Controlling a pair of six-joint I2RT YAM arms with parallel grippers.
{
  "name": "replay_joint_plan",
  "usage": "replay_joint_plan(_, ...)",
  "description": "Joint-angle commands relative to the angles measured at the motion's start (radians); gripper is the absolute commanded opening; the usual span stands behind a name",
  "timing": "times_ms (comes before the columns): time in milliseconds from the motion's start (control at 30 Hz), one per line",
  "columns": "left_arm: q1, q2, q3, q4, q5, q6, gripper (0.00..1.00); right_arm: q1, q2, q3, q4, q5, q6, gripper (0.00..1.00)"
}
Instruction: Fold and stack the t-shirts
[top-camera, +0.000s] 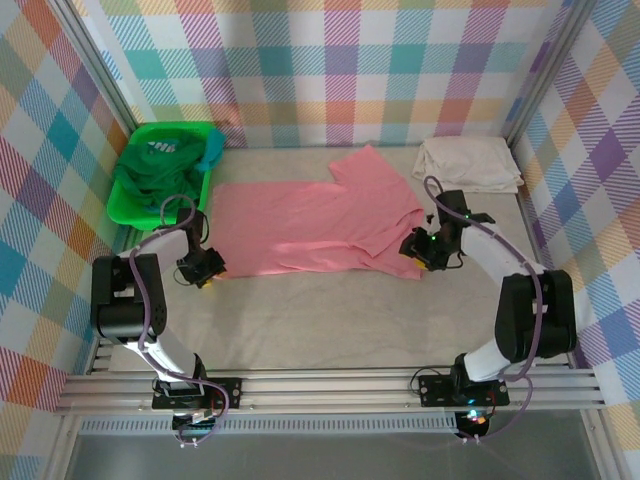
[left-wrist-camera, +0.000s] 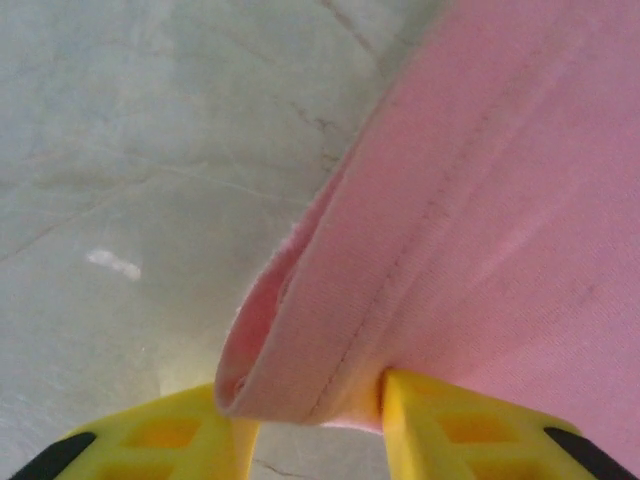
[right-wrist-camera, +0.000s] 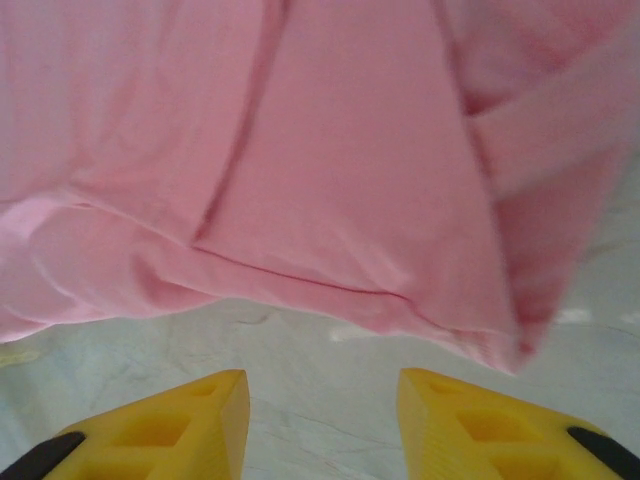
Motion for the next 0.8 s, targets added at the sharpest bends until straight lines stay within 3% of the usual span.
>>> replay_joint_plan(0, 0.025, 0.032, -0.035, 0.115, 0.031, -0.013, 0.22, 0.018, 0.060, 0.045, 0.091, -0.092, 0.060, 0.44)
replay_joint_plan(133, 0.031, 0.020, -0.039, 0.106, 0.025, -0.007, 0.00, 0.050, 0.133, 0.077, 0.160, -0.107, 0.145, 0.44)
replay_joint_plan(567, 0.041, -0.105, -0.151, 0.108, 0.097, -0.037, 0.00, 0.123, 0.270, 0.082, 0.302, -0.121, 0.291, 0.43)
replay_joint_plan(767, 0.042, -0.088, -0.153, 0.120, 0.102, -0.033, 0.00, 0.159, 0.295, 0.084, 0.324, -0.104, 0.319, 0.41)
